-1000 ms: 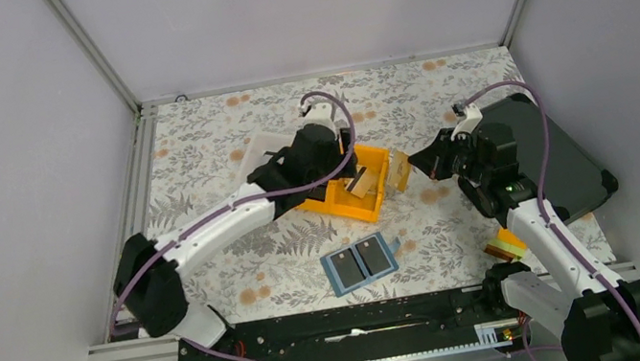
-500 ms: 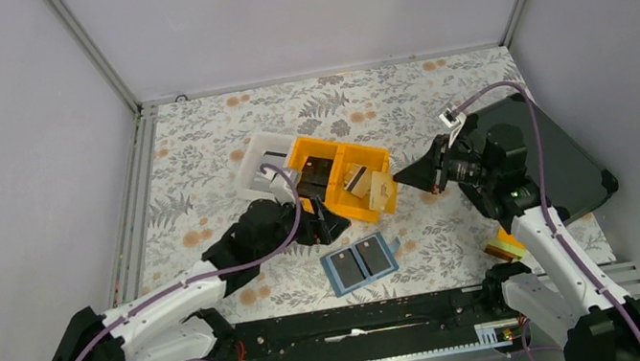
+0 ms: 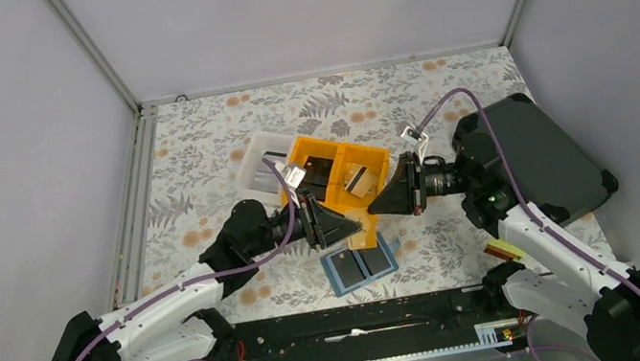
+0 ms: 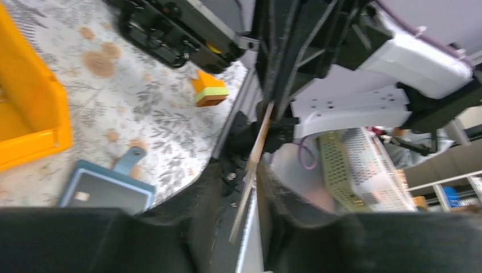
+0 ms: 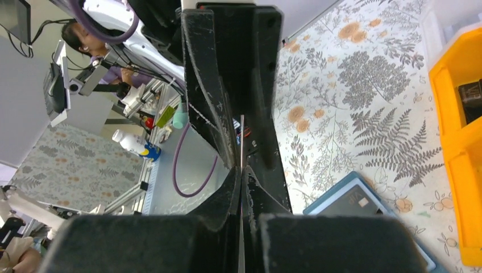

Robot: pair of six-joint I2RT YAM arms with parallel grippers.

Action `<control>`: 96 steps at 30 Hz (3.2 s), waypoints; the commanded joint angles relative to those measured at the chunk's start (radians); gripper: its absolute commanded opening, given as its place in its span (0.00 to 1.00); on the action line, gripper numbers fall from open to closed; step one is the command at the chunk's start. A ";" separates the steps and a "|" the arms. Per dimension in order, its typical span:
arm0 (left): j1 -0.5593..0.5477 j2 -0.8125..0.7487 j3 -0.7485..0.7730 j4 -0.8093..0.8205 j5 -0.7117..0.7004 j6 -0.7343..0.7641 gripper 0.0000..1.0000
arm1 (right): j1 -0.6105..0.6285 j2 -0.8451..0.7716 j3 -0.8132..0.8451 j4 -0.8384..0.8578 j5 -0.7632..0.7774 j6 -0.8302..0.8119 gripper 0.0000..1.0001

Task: Put the credit cards into the card holder
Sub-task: Insert the credit card into the card holder.

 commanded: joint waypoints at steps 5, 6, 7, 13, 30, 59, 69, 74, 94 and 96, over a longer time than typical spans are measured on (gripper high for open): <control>-0.005 -0.040 -0.026 0.126 0.086 -0.036 0.00 | 0.016 0.038 0.035 0.053 0.070 0.001 0.05; -0.005 -0.051 -0.028 0.107 0.071 -0.027 0.00 | 0.016 0.032 0.038 0.012 0.106 -0.025 0.19; -0.005 -0.067 -0.027 0.046 0.040 -0.013 0.00 | 0.016 0.025 0.043 -0.039 0.150 -0.056 0.31; 0.031 -0.177 -0.007 -0.392 -0.278 0.075 0.00 | 0.033 -0.081 0.021 -0.323 0.557 -0.170 0.71; 0.163 -0.281 -0.248 -0.495 -0.308 -0.174 0.00 | 0.443 0.008 -0.215 -0.341 0.882 0.063 0.59; 0.188 -0.284 -0.332 -0.386 -0.287 -0.197 0.00 | 0.942 0.674 0.357 -0.770 1.665 0.016 0.79; 0.202 -0.320 -0.320 -0.438 -0.293 -0.173 0.00 | 0.971 0.779 0.394 -0.834 1.669 0.036 0.69; 0.209 -0.328 -0.311 -0.452 -0.293 -0.161 0.00 | 0.969 0.742 0.361 -0.821 1.673 0.053 0.53; 0.217 -0.309 -0.281 -0.405 -0.225 -0.121 0.00 | 0.797 0.356 0.084 -0.570 1.515 0.037 0.60; 0.217 -0.301 -0.274 -0.405 -0.224 -0.117 0.00 | 0.797 0.345 0.083 -0.578 1.527 0.000 0.68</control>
